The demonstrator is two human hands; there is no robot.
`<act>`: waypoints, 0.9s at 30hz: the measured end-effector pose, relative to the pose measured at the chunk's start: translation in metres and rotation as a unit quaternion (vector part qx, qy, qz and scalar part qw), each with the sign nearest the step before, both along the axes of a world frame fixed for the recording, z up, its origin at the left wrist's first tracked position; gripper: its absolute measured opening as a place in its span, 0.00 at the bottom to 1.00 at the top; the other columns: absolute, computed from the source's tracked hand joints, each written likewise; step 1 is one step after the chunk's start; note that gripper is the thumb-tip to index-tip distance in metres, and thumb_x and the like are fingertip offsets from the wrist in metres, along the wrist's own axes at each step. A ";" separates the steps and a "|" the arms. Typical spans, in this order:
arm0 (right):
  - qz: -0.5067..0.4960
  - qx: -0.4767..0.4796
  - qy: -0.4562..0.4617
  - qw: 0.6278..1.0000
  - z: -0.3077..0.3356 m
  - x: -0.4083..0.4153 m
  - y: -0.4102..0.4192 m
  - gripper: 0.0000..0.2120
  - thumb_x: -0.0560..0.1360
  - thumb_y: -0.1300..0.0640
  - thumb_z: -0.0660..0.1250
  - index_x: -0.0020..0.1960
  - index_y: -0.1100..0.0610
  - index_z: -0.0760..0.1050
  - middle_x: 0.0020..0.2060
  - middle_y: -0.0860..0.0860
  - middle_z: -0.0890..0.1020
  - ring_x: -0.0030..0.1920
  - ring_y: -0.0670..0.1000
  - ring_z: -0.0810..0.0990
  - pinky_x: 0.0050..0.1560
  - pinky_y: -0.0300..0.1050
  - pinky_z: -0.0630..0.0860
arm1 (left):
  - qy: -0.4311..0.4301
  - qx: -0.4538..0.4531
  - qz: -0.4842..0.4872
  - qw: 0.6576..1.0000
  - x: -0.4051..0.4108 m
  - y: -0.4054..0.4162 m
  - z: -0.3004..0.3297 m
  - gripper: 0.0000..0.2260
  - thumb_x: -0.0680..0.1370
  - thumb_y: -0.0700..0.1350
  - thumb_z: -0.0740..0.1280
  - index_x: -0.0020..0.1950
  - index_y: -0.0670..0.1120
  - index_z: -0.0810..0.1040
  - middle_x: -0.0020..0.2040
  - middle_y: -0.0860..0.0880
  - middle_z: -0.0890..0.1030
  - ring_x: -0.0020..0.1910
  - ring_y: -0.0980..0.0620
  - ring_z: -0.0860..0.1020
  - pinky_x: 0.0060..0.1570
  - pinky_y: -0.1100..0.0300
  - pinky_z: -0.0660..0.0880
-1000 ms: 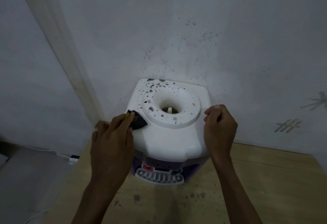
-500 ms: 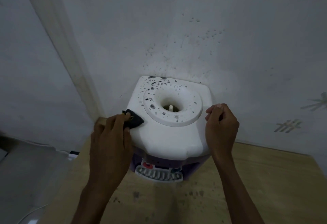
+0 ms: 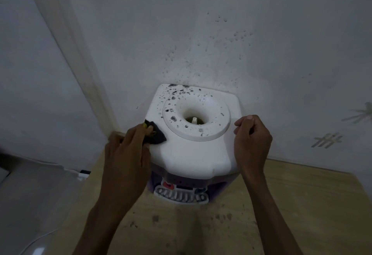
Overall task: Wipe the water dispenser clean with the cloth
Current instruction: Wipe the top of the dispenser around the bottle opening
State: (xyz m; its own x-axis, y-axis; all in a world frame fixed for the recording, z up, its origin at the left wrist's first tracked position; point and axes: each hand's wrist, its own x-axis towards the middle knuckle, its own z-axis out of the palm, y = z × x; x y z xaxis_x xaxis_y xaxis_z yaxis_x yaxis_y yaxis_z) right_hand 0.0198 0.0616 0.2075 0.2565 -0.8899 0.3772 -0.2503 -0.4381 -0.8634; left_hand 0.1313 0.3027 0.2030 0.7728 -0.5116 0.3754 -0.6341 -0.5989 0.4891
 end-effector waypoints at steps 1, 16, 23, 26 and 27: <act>0.000 -0.002 0.000 1.000 0.000 0.000 0.000 0.16 0.83 0.58 0.56 0.40 0.54 0.77 0.31 0.47 0.81 0.34 0.45 0.79 0.32 0.30 0.68 | -0.005 0.012 0.008 1.000 -0.009 0.003 -0.002 0.14 0.82 0.40 0.59 0.66 0.47 0.75 0.64 0.47 0.79 0.50 0.44 0.67 0.49 0.47 0.67; 0.005 -0.002 -0.004 1.000 0.000 -0.001 0.000 0.17 0.84 0.58 0.55 0.40 0.54 0.77 0.31 0.46 0.80 0.34 0.44 0.79 0.33 0.30 0.69 | -0.006 -0.008 0.009 1.000 0.026 -0.019 0.002 0.15 0.80 0.47 0.60 0.64 0.49 0.79 0.60 0.49 0.83 0.49 0.46 0.68 0.51 0.51 0.65; 0.004 -0.011 -0.007 1.000 -0.001 0.000 -0.002 0.18 0.84 0.59 0.55 0.40 0.55 0.77 0.31 0.46 0.80 0.34 0.43 0.79 0.34 0.28 0.69 | -0.062 0.039 0.030 0.997 -0.011 -0.006 0.001 0.16 0.83 0.52 0.60 0.66 0.48 0.79 0.66 0.50 0.80 0.53 0.42 0.71 0.52 0.46 0.69; 0.005 -0.010 -0.006 1.000 0.000 0.000 -0.001 0.18 0.84 0.59 0.55 0.40 0.55 0.77 0.31 0.46 0.80 0.35 0.44 0.79 0.34 0.29 0.69 | -0.080 0.047 0.022 0.995 0.015 -0.028 0.005 0.15 0.83 0.51 0.58 0.64 0.49 0.79 0.64 0.51 0.81 0.51 0.43 0.71 0.51 0.48 0.67; 0.005 -0.009 -0.005 1.000 0.000 0.000 -0.001 0.18 0.84 0.59 0.55 0.40 0.55 0.77 0.31 0.46 0.80 0.35 0.44 0.79 0.34 0.29 0.69 | -0.080 0.052 0.021 0.995 0.024 -0.035 0.005 0.16 0.83 0.51 0.58 0.65 0.49 0.79 0.64 0.51 0.81 0.51 0.43 0.71 0.50 0.48 0.67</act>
State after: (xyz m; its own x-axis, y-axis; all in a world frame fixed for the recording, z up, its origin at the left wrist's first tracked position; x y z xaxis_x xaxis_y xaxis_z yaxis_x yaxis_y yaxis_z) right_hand 0.0198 0.0604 0.2075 0.2612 -0.8805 0.3956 -0.2365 -0.4557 -0.8582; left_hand 0.1556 0.2674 0.2080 0.7289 -0.5223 0.4427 -0.6723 -0.6684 0.3184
